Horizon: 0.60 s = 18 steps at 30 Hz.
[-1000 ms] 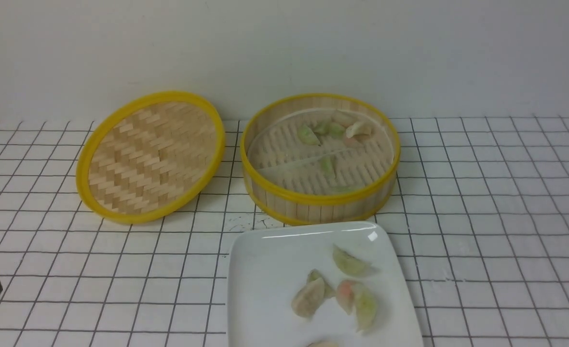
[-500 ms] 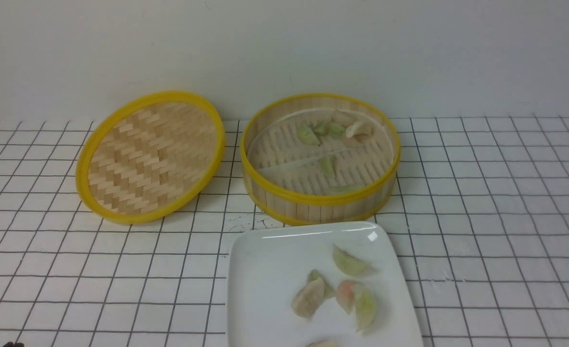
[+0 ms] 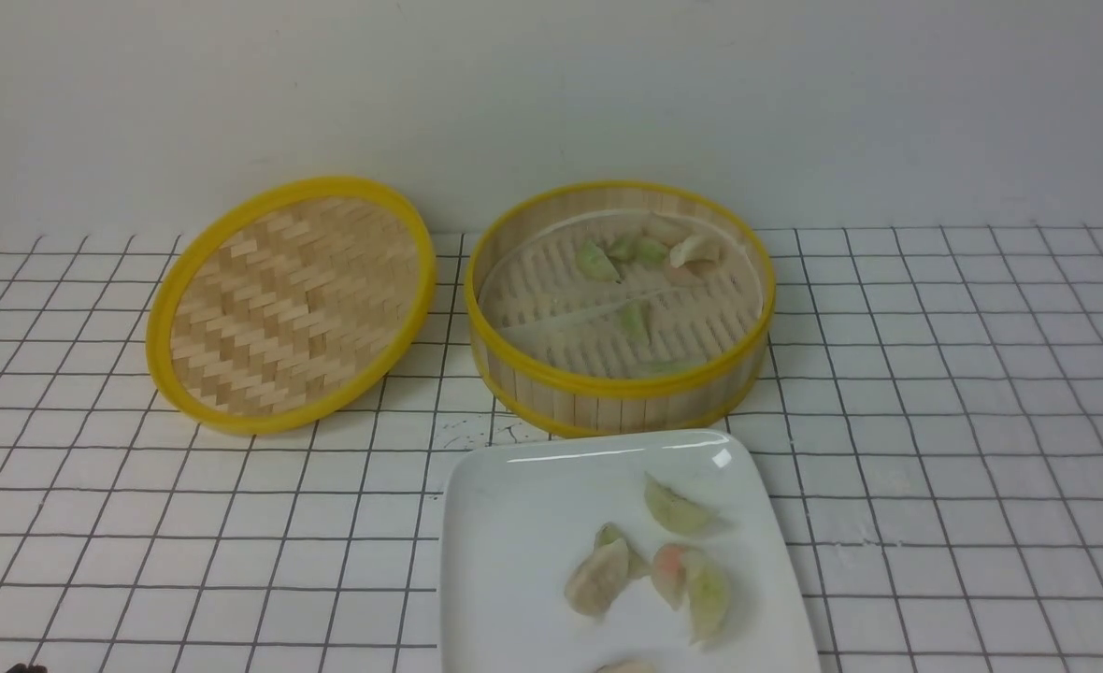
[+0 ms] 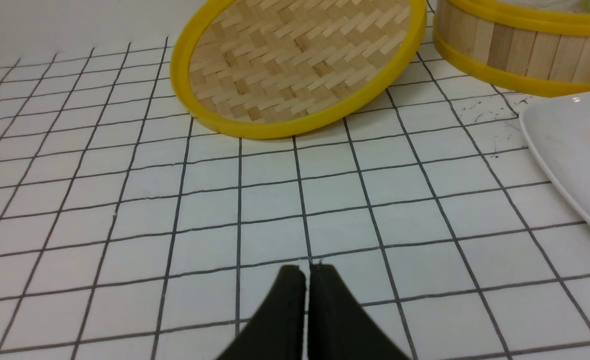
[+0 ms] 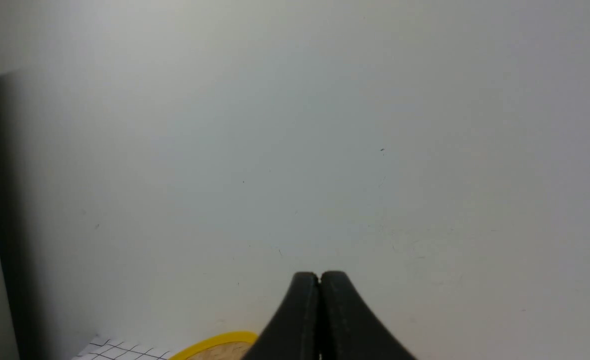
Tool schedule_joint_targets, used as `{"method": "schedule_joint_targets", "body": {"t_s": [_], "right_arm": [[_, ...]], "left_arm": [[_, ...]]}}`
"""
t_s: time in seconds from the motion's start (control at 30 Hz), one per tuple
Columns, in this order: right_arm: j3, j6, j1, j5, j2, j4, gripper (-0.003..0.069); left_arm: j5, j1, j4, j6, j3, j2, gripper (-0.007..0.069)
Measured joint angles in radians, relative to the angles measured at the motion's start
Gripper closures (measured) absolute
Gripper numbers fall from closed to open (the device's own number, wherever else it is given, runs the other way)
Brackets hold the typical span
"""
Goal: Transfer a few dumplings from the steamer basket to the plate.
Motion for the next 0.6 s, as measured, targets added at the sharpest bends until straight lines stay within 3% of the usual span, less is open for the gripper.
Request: {"method": "schedule_joint_targets", "body": {"t_s": [0.43,0.6], "right_arm": [[0.0,0.0,0.0,0.0,0.0,-0.001,0.0673],[0.017,-0.108,0.0,-0.002,0.0,0.113,0.0673]], "left_arm": [[0.0,0.0,0.0,0.0,0.0,0.0,0.0631],[0.0,0.0,0.0,0.0,0.0,0.0,0.0631]]}}
